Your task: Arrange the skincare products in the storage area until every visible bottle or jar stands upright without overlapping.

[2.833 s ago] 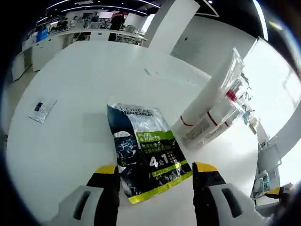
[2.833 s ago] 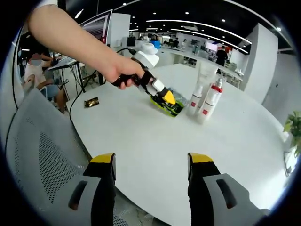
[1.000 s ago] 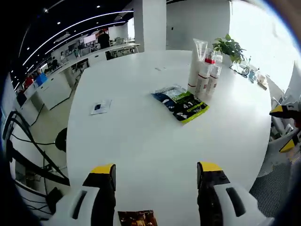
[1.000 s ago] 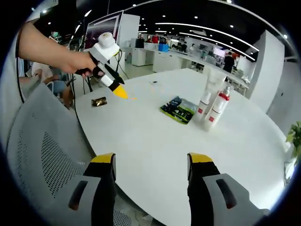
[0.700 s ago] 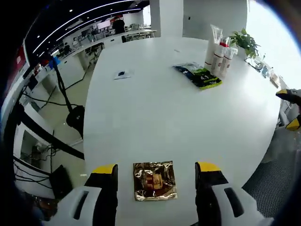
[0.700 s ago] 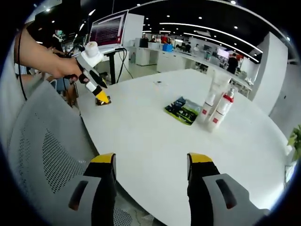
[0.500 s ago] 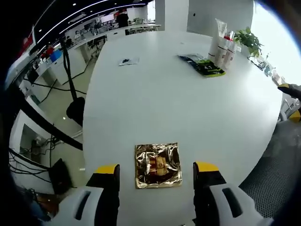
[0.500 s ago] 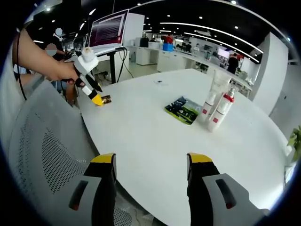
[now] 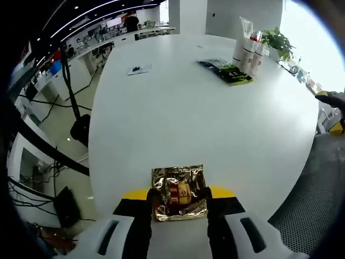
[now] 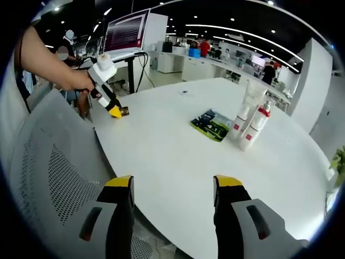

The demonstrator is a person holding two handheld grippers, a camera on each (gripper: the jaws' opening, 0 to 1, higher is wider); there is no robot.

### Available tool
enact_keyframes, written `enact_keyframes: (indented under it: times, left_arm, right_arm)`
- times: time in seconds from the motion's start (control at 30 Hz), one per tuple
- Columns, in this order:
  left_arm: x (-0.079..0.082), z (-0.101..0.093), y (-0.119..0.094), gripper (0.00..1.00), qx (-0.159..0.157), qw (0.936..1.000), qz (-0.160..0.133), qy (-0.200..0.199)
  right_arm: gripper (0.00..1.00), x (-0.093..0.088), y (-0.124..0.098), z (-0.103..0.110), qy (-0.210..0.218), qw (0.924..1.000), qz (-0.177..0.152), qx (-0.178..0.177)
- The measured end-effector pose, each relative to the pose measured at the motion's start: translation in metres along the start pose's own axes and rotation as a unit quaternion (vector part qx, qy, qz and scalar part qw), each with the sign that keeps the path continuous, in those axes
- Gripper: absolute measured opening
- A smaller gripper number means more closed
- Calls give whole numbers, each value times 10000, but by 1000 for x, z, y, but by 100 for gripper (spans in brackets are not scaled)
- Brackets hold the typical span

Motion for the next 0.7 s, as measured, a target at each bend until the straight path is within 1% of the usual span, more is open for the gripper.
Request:
enact_keyframes:
  times: [0.2, 0.3, 0.4, 0.57, 0.7]
  left_arm:
    - [0, 0, 1, 39, -13, 10000, -25, -18]
    - [1, -2, 0, 39, -56, 9999, -49, -101]
    - [5, -5, -4, 39, -76, 9999, -127, -70]
    - [13, -9, -8, 39, -135, 9995, -275, 25]
    - [21, -19, -16, 39, -174, 9989, -393, 203]
  right_arm:
    - [56, -2, 1, 0, -21, 10000, 56, 15]
    - [56, -2, 1, 1, -27, 10000, 68, 30]
    - [56, -2, 1, 2, -30, 9999, 87, 52]
    - [56, 0, 0, 3, 7, 10000, 22, 94]
    - [56, 4, -1, 3, 57, 9999, -65, 115]
Point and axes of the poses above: the point that each gripper's makers call its tool centre point, and the gripper's own axes: y roughly forward along the fingers, z roughly to its left, x roughly out of its top, the point moved 4 cm from there along -y, roughly backward along the fingers, and after that the axes turned 3 degrees about y, right-handed, at the moved point
